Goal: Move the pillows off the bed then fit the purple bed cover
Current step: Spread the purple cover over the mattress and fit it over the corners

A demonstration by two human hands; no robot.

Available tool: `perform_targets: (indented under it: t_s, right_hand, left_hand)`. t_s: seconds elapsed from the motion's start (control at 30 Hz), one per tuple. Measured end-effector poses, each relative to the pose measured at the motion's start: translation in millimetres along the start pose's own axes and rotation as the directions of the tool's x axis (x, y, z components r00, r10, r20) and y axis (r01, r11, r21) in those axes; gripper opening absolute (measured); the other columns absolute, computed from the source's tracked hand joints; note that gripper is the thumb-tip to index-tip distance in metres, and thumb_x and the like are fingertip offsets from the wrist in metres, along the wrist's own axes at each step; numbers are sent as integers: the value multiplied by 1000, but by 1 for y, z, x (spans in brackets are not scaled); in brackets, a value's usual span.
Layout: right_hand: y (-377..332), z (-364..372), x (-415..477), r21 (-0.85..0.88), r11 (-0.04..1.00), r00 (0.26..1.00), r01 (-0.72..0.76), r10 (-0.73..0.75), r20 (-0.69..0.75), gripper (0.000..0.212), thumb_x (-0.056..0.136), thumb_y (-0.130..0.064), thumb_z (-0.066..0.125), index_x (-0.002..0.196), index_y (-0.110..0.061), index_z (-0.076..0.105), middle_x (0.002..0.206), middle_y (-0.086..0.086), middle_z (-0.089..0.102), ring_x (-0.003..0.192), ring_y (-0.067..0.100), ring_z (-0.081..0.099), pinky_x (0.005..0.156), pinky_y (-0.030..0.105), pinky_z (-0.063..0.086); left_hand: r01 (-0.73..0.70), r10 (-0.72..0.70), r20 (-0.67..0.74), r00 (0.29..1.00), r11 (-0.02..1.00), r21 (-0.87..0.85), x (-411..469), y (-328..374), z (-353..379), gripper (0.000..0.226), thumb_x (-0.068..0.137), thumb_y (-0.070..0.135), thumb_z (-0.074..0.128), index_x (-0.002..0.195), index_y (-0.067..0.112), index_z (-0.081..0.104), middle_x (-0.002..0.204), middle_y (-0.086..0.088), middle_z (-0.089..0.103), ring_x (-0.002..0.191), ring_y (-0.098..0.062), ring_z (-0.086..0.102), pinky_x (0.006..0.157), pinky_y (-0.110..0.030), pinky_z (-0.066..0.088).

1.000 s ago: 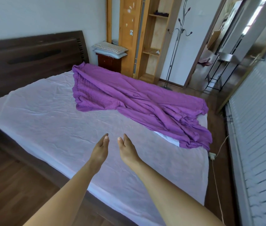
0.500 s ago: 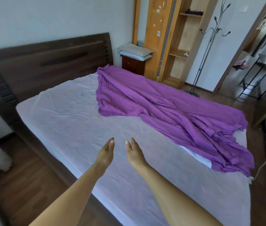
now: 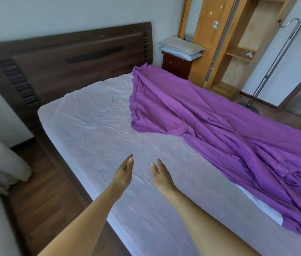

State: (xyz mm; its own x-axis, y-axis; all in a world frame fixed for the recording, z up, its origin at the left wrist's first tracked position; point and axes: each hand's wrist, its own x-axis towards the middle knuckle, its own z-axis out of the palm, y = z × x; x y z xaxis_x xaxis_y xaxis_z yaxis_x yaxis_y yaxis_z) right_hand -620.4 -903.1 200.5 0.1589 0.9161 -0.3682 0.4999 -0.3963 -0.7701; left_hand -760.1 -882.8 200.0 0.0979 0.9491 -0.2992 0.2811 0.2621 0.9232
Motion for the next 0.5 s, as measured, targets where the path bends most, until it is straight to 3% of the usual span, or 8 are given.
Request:
perform_targets:
  t_s: [0.5]
  right_hand:
    - [-75, 80, 148, -54, 997, 998, -63, 63, -5, 55, 102, -36, 25, 150, -12, 13, 158, 6, 13, 145, 19, 14, 115, 29, 12]
  left_hand:
    - [26, -25, 51, 998, 1000, -10, 173, -17, -101, 46, 100, 39, 29, 144, 25, 35, 147, -1, 40, 137, -13, 34, 113, -29, 24]
